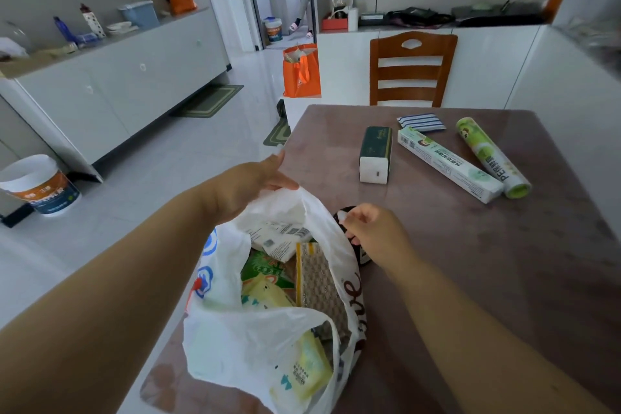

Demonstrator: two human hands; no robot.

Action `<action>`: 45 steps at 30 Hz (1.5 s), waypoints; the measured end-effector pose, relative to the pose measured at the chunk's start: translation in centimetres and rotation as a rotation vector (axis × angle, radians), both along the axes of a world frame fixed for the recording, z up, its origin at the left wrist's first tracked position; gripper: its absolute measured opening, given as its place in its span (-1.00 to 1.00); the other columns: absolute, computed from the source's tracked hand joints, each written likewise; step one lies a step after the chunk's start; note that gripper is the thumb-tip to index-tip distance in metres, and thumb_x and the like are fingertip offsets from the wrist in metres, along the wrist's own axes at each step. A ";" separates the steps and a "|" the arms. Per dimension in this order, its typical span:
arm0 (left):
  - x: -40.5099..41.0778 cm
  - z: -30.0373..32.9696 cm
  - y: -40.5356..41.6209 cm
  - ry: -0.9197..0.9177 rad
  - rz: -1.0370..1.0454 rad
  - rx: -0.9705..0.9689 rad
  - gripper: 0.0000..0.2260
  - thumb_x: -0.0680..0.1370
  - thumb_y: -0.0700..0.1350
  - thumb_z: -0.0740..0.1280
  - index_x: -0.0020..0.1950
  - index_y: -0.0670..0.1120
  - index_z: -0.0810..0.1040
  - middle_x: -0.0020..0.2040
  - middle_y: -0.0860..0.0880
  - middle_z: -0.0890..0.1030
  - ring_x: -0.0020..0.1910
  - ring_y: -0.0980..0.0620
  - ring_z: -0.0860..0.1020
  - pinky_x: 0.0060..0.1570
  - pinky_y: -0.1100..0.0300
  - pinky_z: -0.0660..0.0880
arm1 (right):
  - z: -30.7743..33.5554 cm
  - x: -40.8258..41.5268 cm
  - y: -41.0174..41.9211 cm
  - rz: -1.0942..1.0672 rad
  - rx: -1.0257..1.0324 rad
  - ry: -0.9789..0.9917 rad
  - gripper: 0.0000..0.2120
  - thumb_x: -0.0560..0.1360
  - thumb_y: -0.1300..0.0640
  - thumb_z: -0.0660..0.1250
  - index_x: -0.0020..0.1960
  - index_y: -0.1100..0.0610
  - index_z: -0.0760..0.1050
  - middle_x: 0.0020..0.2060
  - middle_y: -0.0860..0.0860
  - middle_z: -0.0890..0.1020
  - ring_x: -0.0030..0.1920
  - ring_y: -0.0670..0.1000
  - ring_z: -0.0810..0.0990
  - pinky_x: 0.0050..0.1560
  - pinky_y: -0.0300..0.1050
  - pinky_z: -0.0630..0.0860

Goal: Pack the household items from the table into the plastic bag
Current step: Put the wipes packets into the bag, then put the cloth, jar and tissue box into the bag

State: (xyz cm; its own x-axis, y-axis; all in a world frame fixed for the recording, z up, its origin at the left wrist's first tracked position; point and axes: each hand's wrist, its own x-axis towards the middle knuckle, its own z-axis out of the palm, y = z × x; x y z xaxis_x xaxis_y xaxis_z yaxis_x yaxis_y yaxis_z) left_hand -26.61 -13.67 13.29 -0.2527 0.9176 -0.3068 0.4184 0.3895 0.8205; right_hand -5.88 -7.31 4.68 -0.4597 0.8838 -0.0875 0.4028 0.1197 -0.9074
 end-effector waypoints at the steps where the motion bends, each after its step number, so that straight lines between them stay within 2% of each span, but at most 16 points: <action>1: 0.2 0.3 0.1 0.002 0.003 0.030 -0.38 0.57 0.30 -0.05 0.07 -0.03 0.68 0.26 0.00 0.59 0.31 0.05 0.46 0.42 0.04 0.22 | 0.1 0.1 0.3 -0.020 -0.038 0.034 -0.75 0.51 -0.04 0.30 -0.12 0.15 0.57 -0.30 0.00 0.63 -0.30 -0.03 0.56 -0.11 -0.05 0.50; 5: 1.1 1.3 1.6 -0.056 0.010 0.110 -0.42 0.61 0.24 -0.04 0.07 -0.08 0.66 0.16 0.01 0.66 0.20 0.08 0.55 0.37 0.02 0.33 | 0.2 1.0 2.3 -0.130 -0.129 0.105 -0.76 0.54 -0.01 0.27 -0.08 0.16 0.57 -0.31 -0.01 0.60 -0.33 -0.05 0.53 -0.21 -0.15 0.43; 8: 2.6 2.1 3.8 -0.101 -0.003 0.112 -0.42 0.59 0.26 0.00 0.08 -0.12 0.65 0.07 -0.02 0.69 0.13 0.04 0.60 0.31 -0.01 0.40 | 0.1 2.1 4.3 -0.235 -0.169 0.125 -0.80 0.53 0.04 0.28 -0.21 0.12 0.51 -0.36 0.00 0.56 -0.35 -0.04 0.50 -0.28 -0.17 0.38; 13: 5.6 3.1 8.5 -0.068 -0.055 0.044 -0.45 0.59 0.26 0.01 0.08 -0.10 0.62 0.05 -0.07 0.68 0.08 -0.02 0.61 0.26 -0.02 0.45 | -0.3 3.8 8.1 -0.292 -0.200 0.082 -0.79 0.51 0.03 0.30 -0.26 0.10 0.49 -0.38 0.03 0.57 -0.33 0.01 0.51 -0.18 -0.04 0.44; 16: 6.9 3.5 11.1 -0.038 -0.057 -0.002 -0.46 0.59 0.24 0.03 0.12 -0.13 0.60 0.04 -0.08 0.66 0.05 -0.03 0.61 0.21 0.02 0.48 | -0.6 4.6 10.1 -0.276 -0.210 0.076 -0.79 0.51 0.00 0.31 -0.22 0.11 0.49 -0.37 0.02 0.57 -0.36 -0.01 0.51 -0.17 -0.06 0.45; 21: 6.9 2.7 13.2 -0.062 -0.066 -0.045 -0.47 0.60 0.22 0.04 0.13 -0.15 0.60 0.04 -0.11 0.66 0.05 -0.06 0.63 0.16 0.04 0.51 | -0.6 3.0 11.2 -0.076 -0.253 0.037 -0.75 0.54 -0.03 0.27 -0.09 0.15 0.56 -0.33 0.02 0.58 -0.37 -0.05 0.52 -0.32 -0.20 0.43; 26: 6.1 0.5 14.9 -0.050 0.002 -0.114 -0.48 0.60 0.22 0.08 0.13 -0.16 0.60 0.05 -0.12 0.66 0.06 -0.08 0.62 0.21 -0.03 0.49 | -1.2 2.3 13.2 -0.137 -0.307 0.065 -0.84 0.53 0.09 0.27 -0.05 0.18 0.55 -0.33 0.03 0.56 -0.39 -0.04 0.50 -0.35 -0.21 0.40; 28: 6.4 -0.7 16.0 0.007 0.011 -0.167 -0.49 0.59 0.23 0.09 0.15 -0.15 0.58 0.07 -0.11 0.65 0.05 -0.07 0.61 0.21 -0.04 0.49 | -1.8 2.7 14.0 -0.179 -0.315 0.071 -0.86 0.52 0.10 0.27 -0.07 0.16 0.54 -0.33 0.03 0.56 -0.39 -0.04 0.49 -0.34 -0.20 0.40; 33: 7.8 -3.2 20.9 0.142 0.031 -0.215 -0.43 0.55 0.25 0.17 0.36 -0.15 0.41 0.17 -0.13 0.54 0.08 -0.09 0.55 0.18 -0.02 0.51 | -3.1 3.2 16.5 -0.267 -0.334 0.074 -0.82 0.54 0.06 0.27 -0.21 0.10 0.49 -0.38 0.02 0.55 -0.41 -0.04 0.49 -0.34 -0.18 0.40; 37: 8.9 -5.0 26.2 0.252 0.046 -0.198 -0.51 0.57 0.12 0.26 0.35 -0.20 0.40 0.18 -0.15 0.52 -0.01 -0.06 0.47 -0.01 0.11 0.44 | -4.2 3.4 19.3 -0.287 -0.338 0.076 -0.78 0.53 0.00 0.28 -0.20 0.11 0.49 -0.39 0.02 0.55 -0.42 -0.05 0.49 -0.33 -0.18 0.41; 39: 9.4 -6.4 28.6 0.333 0.049 -0.201 -0.51 0.54 0.09 0.32 0.33 -0.21 0.40 0.21 -0.16 0.54 0.01 -0.07 0.50 -0.01 0.12 0.46 | -4.7 3.6 21.1 -0.312 -0.323 0.065 -0.77 0.52 -0.01 0.29 -0.18 0.13 0.50 -0.39 0.02 0.55 -0.42 -0.05 0.50 -0.31 -0.16 0.42; 42: 9.7 -9.0 31.8 0.451 0.081 -0.192 -0.33 0.41 0.17 0.42 0.36 -0.19 0.36 0.19 -0.17 0.53 0.10 -0.12 0.54 0.11 0.02 0.54 | -5.6 4.0 23.8 -0.347 -0.312 0.064 -0.77 0.51 -0.02 0.30 -0.18 0.14 0.49 -0.40 0.02 0.56 -0.41 -0.04 0.50 -0.27 -0.14 0.43; 45: 9.6 -11.0 34.3 0.634 0.074 -0.195 -0.16 0.30 0.32 0.39 0.40 -0.15 0.29 0.22 -0.17 0.47 0.15 -0.17 0.50 0.13 -0.06 0.53 | -6.3 4.5 26.7 -0.356 -0.311 0.058 -0.78 0.51 -0.01 0.31 -0.19 0.13 0.50 -0.41 0.02 0.55 -0.38 -0.01 0.51 -0.25 -0.11 0.43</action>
State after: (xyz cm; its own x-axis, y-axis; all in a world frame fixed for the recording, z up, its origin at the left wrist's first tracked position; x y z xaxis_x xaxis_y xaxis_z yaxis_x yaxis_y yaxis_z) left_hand -16.98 20.60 2.29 -0.4988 0.8337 -0.2370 0.7632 0.5521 0.3358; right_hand -1.41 19.36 -1.65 -0.1451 0.9230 -0.3565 0.3174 -0.2978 -0.9003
